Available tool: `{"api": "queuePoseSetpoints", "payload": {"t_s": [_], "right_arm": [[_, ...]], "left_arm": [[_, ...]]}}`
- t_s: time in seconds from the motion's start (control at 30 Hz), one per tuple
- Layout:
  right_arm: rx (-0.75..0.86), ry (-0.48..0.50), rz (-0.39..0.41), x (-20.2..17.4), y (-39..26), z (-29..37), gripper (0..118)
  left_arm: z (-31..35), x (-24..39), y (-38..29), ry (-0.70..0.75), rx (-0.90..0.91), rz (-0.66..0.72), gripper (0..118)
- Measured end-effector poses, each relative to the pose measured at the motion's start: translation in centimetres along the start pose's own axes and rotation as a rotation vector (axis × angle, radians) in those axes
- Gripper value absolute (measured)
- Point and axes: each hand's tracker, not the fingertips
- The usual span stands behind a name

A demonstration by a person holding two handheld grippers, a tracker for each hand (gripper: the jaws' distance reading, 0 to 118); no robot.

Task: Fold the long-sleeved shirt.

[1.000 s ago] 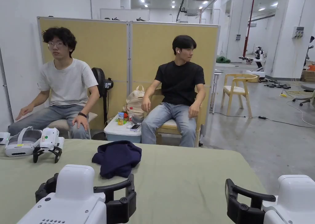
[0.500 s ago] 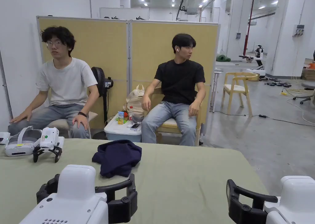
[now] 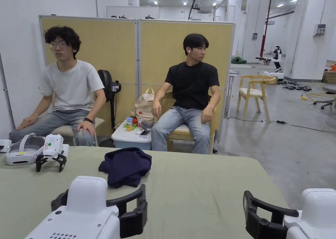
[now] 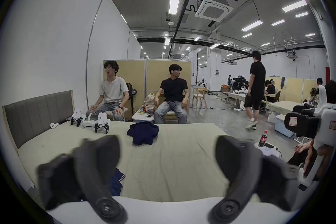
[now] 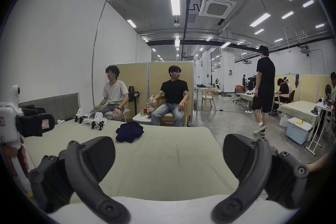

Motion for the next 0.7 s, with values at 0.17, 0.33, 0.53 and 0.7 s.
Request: {"api": "queuePoseSetpoints", "payload": {"t_s": [0.17, 0.33, 0.53, 0.7], "right_arm": [[0.015, -0.132, -0.017, 0.0, 0.2, 0.0, 0], [-0.037, -0.025, -0.061, 0.9, 0.5, 0.1, 0], [-0.065, 0.014, -0.021, -1.2, 0.4, -0.5, 0], [-0.125, 0.233, 0.007, -7.6, -1.6, -2.3, 0]], "left_arm": [[-0.9, 0.3, -0.5, 0.014, -0.053, -0.023, 5], [-1.2, 0.0, -1.2, -0.002, -0.064, 0.024, 0], [0.2, -1.5, -1.9, 0.035, -0.081, -0.002, 0], [4.6, -6.5, -4.0, 0.192, -0.139, 0.01, 0]]}}
